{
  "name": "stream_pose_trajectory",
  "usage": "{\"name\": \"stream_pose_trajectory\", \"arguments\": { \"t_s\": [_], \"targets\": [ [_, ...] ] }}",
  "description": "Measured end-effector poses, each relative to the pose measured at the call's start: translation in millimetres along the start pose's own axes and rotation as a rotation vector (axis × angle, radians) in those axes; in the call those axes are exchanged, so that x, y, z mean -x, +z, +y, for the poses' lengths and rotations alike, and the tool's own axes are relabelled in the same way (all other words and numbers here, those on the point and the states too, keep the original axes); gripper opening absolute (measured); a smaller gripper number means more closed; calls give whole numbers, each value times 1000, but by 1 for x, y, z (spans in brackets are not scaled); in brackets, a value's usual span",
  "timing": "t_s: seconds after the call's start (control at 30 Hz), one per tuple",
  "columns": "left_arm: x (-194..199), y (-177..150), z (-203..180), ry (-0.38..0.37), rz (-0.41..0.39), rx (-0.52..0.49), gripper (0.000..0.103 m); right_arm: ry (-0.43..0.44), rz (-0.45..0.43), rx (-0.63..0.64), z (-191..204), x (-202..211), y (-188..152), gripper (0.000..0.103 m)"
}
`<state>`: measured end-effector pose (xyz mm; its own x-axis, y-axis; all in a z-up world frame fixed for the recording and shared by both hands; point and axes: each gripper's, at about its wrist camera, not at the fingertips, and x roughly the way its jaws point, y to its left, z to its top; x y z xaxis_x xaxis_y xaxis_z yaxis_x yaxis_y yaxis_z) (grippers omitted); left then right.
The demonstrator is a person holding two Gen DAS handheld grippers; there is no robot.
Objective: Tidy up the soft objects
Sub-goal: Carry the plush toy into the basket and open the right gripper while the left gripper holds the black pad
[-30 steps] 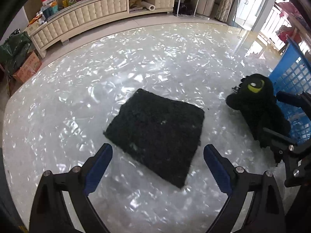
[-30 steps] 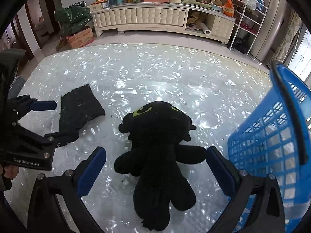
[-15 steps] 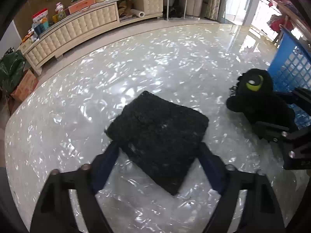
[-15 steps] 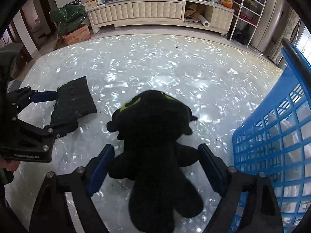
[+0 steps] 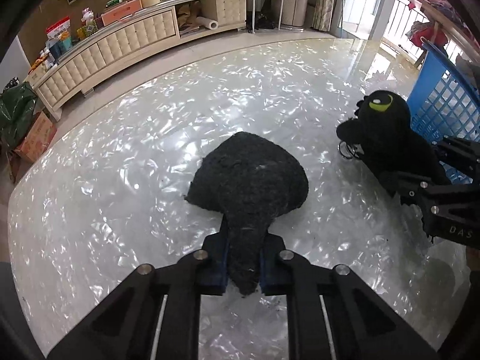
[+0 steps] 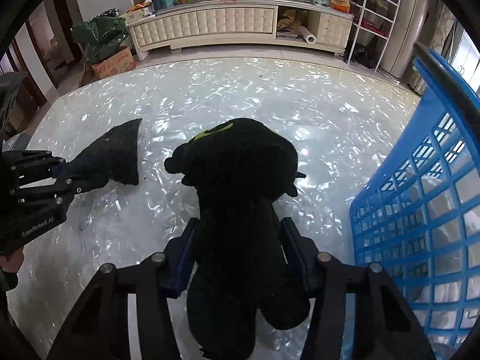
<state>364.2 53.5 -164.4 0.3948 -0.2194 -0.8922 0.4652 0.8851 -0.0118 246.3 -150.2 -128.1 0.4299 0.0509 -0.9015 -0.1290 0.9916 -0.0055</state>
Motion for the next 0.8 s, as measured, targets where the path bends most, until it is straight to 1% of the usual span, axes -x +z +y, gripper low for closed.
{"name": "stream_pose_trajectory", "arguments": {
  "t_s": [0.1,0.2,0.33,0.5,0.7,0.8],
  "targets": [
    [6,0,-2,3,-8,9,13,-10,-13,4,1,4,-1,49],
    [21,-2,-3,2,-31,29,13,-13,-19,10,4,10,-1,49],
    [42,-6,-5,16,-40,73,13,-9,-35,16,5,27,-3,49],
    [68,-20,-15,25,-56,108,13,4,-64,34,8,53,-11,49],
    [106,-38,-32,6,-98,155,13,18,-101,53,10,79,-21,49],
    [119,-50,-40,3,-106,196,13,29,-110,62,9,90,-28,49]
  ]
}}
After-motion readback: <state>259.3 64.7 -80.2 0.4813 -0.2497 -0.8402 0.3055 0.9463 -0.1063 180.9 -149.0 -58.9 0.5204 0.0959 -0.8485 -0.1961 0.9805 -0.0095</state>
